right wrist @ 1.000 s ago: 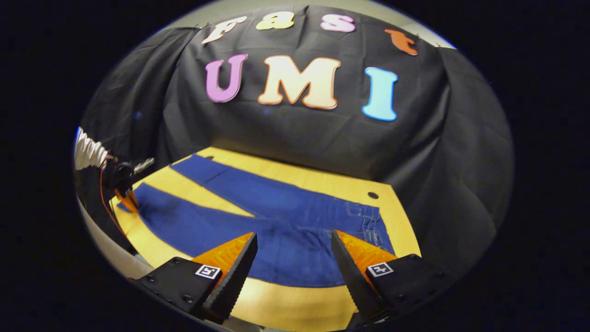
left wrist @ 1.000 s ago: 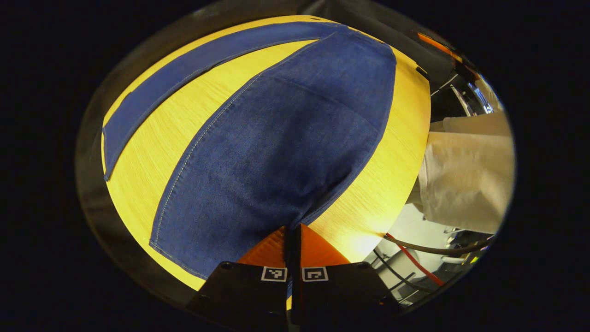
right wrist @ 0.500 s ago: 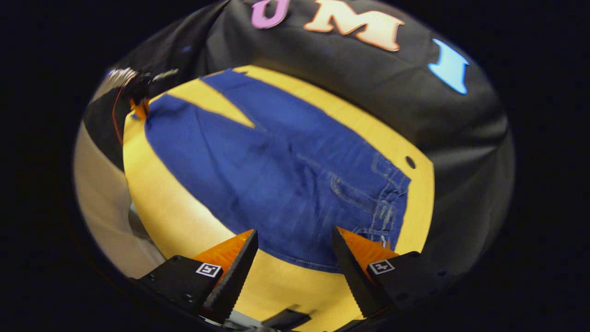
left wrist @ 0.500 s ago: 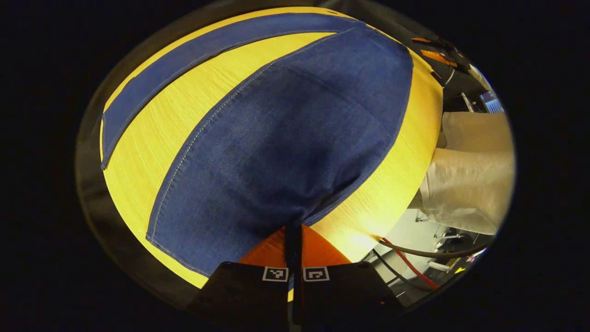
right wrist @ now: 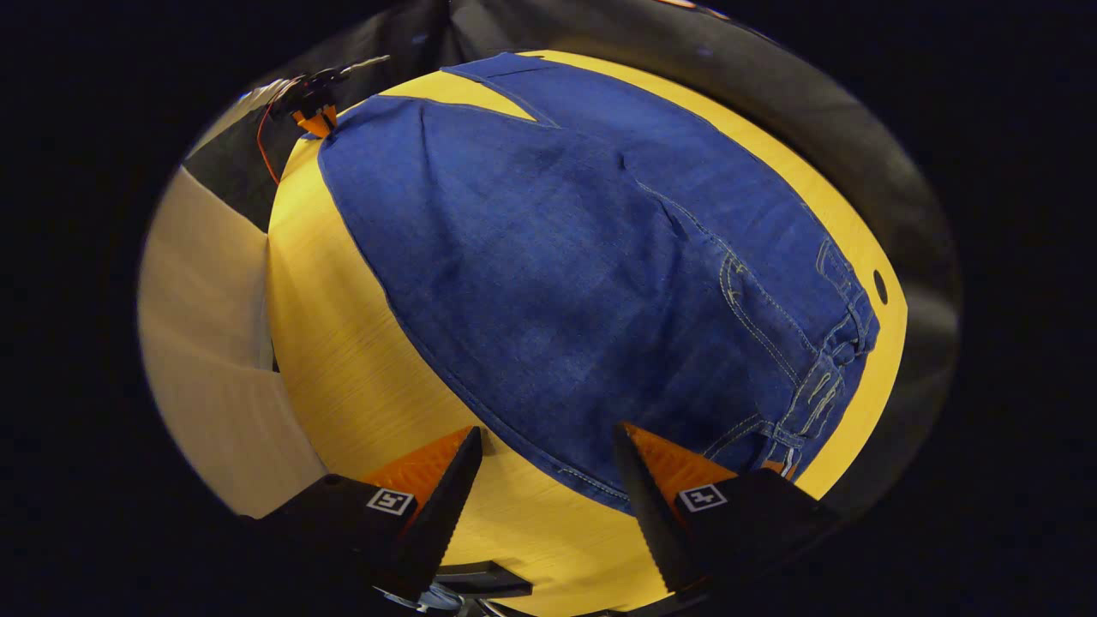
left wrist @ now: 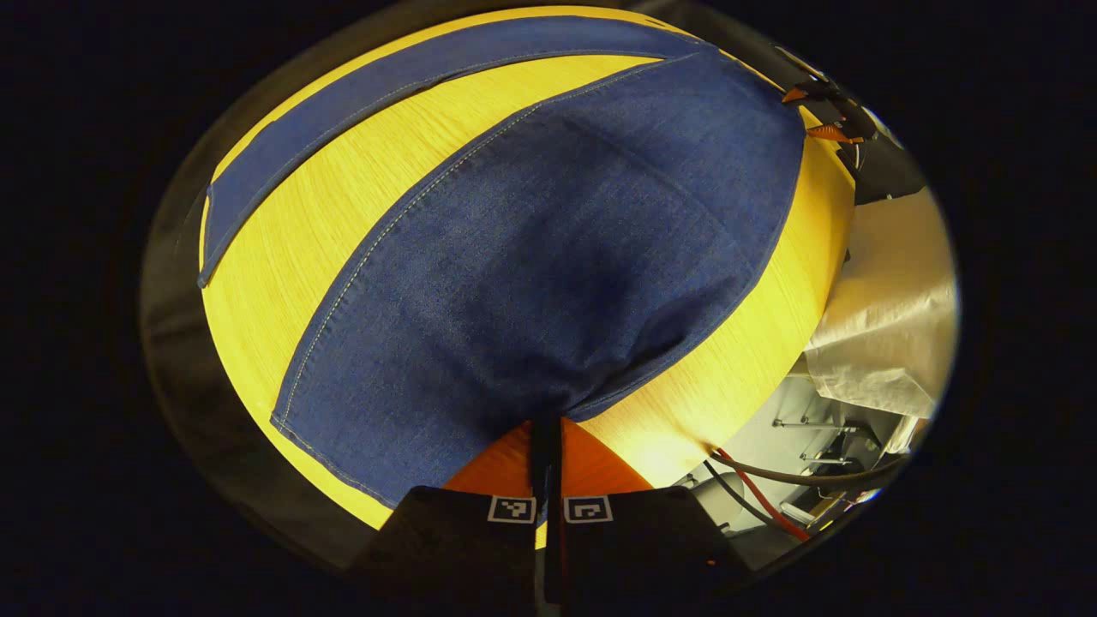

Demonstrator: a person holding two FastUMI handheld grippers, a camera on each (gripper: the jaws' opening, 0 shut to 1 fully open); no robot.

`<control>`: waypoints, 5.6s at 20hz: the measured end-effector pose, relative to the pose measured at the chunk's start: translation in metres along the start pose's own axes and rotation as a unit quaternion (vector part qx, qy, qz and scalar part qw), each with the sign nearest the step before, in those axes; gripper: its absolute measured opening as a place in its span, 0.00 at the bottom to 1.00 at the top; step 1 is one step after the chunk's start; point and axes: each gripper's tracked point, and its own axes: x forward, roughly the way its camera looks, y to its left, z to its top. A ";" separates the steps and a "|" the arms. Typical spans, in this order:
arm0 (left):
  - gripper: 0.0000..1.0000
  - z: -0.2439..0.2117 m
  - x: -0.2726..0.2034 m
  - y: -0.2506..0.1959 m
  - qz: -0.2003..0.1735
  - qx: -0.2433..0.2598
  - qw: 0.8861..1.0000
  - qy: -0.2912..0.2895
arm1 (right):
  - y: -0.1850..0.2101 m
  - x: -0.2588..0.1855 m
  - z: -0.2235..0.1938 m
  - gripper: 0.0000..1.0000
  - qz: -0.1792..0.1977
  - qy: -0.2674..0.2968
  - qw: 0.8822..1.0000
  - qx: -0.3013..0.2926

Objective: Grasp the waist and the cuffs of the jeans and fold them to make the two legs overlap; first hold the waist and fold one-third of the jeans toward the cuffs, then hold the cuffs and fold the remaining one-third in the same direction to finish folding.

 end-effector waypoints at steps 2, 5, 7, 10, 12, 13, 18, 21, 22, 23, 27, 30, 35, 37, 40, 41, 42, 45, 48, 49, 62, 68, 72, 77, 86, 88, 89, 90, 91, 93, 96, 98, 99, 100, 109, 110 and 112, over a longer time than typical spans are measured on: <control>0.00 0.000 0.001 0.001 0.004 -0.002 1.000 0.002 | -0.003 -0.001 0.000 0.79 -0.008 -0.004 1.000 -0.005; 0.00 0.002 0.003 0.002 0.012 -0.010 1.000 -0.003 | -0.002 -0.001 -0.003 0.68 -0.011 -0.005 1.000 -0.020; 0.00 0.003 0.005 0.003 0.021 -0.018 0.999 -0.016 | -0.005 -0.001 -0.003 0.54 -0.018 -0.014 1.000 -0.017; 0.00 0.004 0.005 0.004 0.034 -0.022 0.999 -0.036 | -0.014 0.001 0.000 0.13 -0.041 -0.028 0.999 -0.006; 0.00 0.004 0.005 0.005 0.037 -0.022 0.998 -0.047 | -0.012 -0.004 0.000 0.09 -0.059 -0.029 0.998 0.008; 0.00 0.004 0.005 0.005 0.035 -0.028 0.998 -0.053 | -0.011 -0.001 -0.001 0.03 -0.065 -0.029 0.997 0.018; 0.00 0.002 0.002 -0.002 0.014 -0.043 0.997 -0.067 | -0.013 -0.023 0.013 0.03 -0.118 -0.045 0.990 0.055; 0.00 0.006 -0.006 -0.001 0.010 -0.021 0.997 -0.074 | -0.020 -0.045 0.023 0.03 -0.157 -0.073 0.981 0.082; 0.00 0.009 -0.014 0.002 0.012 -0.018 0.996 -0.085 | -0.023 -0.052 0.028 0.03 -0.172 -0.083 0.978 0.086; 0.00 0.011 -0.023 0.003 0.014 -0.018 0.995 -0.095 | -0.023 -0.058 0.033 0.03 -0.186 -0.091 0.974 0.089; 0.00 0.029 -0.068 0.029 0.054 -0.017 0.989 -0.139 | -0.031 -0.089 0.068 0.03 -0.237 -0.138 0.955 0.112; 0.00 0.060 -0.102 0.059 0.104 -0.022 0.977 -0.185 | -0.046 -0.109 0.094 0.02 -0.279 -0.170 0.937 0.126; 0.00 0.107 -0.139 0.104 0.162 -0.022 0.963 -0.216 | -0.083 -0.127 0.135 0.02 -0.305 -0.196 0.919 0.156; 0.00 0.136 -0.152 0.122 0.175 -0.022 0.959 -0.223 | -0.104 -0.127 0.151 0.02 -0.308 -0.199 0.917 0.158; 0.00 0.176 -0.163 0.156 0.204 -0.014 0.956 -0.209 | -0.145 -0.121 0.182 0.02 -0.303 -0.213 0.913 0.173; 0.00 0.190 -0.161 0.168 0.211 -0.008 0.957 -0.200 | -0.160 -0.114 0.191 0.02 -0.297 -0.216 0.912 0.185; 0.00 0.205 -0.159 0.180 0.218 -0.001 0.957 -0.191 | -0.174 -0.108 0.200 0.00 -0.293 -0.222 0.909 0.196; 0.00 0.244 -0.140 0.213 0.228 0.015 0.960 -0.163 | -0.212 -0.075 0.217 0.03 -0.273 -0.223 0.908 0.227; 0.00 0.282 -0.106 0.238 0.242 0.037 0.959 -0.145 | -0.236 -0.037 0.222 0.02 -0.264 -0.214 0.906 0.253; 0.00 0.289 -0.098 0.240 0.244 0.035 0.958 -0.145 | -0.242 -0.024 0.219 0.02 -0.264 -0.208 0.905 0.261; 0.92 0.309 -0.127 0.289 0.428 -0.124 0.838 -0.316 | -0.275 -0.015 0.223 1.00 -0.270 -0.253 0.860 0.352; 0.95 0.317 -0.166 0.255 0.411 -0.236 0.769 -0.430 | -0.270 -0.057 0.154 1.00 -0.298 -0.251 0.836 0.387; 0.95 0.313 -0.156 0.260 0.379 -0.257 0.761 -0.459 | -0.261 -0.078 0.093 1.00 -0.303 -0.242 0.812 0.437; 0.95 0.315 -0.158 0.260 0.353 -0.244 0.783 -0.450 | -0.257 -0.085 0.044 1.00 -0.292 -0.243 0.787 0.486; 0.95 0.309 -0.183 0.242 0.324 -0.266 0.783 -0.460 | -0.263 -0.040 0.019 0.96 -0.202 -0.237 0.781 0.542; 0.95 0.296 -0.180 0.239 0.329 -0.278 0.780 -0.453 | -0.264 -0.035 0.020 0.96 -0.186 -0.240 0.781 0.546; 0.95 0.289 -0.176 0.236 0.330 -0.285 0.780 -0.449 | -0.264 -0.032 0.021 0.97 -0.184 -0.242 0.782 0.544; 0.95 0.282 -0.173 0.236 0.332 -0.292 0.781 -0.442 | -0.260 -0.028 0.023 0.89 -0.174 -0.240 0.786 0.542; 0.95 0.274 -0.173 0.237 0.335 -0.298 0.780 -0.437 | -0.256 -0.024 0.026 0.91 -0.167 -0.238 0.789 0.541; 0.95 0.261 -0.173 0.238 0.341 -0.309 0.775 -0.433 | -0.256 -0.015 0.031 0.72 -0.159 -0.243 0.789 0.542; 0.96 0.245 -0.171 0.238 0.343 -0.328 0.768 -0.430 | -0.256 -0.009 0.035 0.53 -0.150 -0.256 0.785 0.544; 0.96 0.238 -0.166 0.239 0.342 -0.340 0.764 -0.428 | -0.252 -0.009 0.037 0.40 -0.142 -0.254 0.785 0.546; 0.96 0.237 -0.163 0.237 0.338 -0.347 0.763 -0.428 | -0.253 -0.008 0.035 0.30 -0.141 -0.252 0.782 0.552; 0.96 0.237 -0.161 0.236 0.334 -0.352 0.762 -0.429 | -0.251 -0.009 0.035 0.24 -0.135 -0.249 0.776 0.563; 0.95 0.254 -0.163 0.225 0.320 -0.324 0.773 -0.441 | -0.253 -0.060 0.048 0.02 -0.215 -0.286 0.756 0.548; 0.95 0.255 -0.164 0.225 0.315 -0.322 0.774 -0.445 | -0.255 -0.074 0.050 0.02 -0.227 -0.292 0.754 0.543; 0.96 0.258 -0.164 0.225 0.305 -0.319 0.777 -0.448 | -0.256 -0.104 0.055 0.02 -0.256 -0.298 0.749 0.533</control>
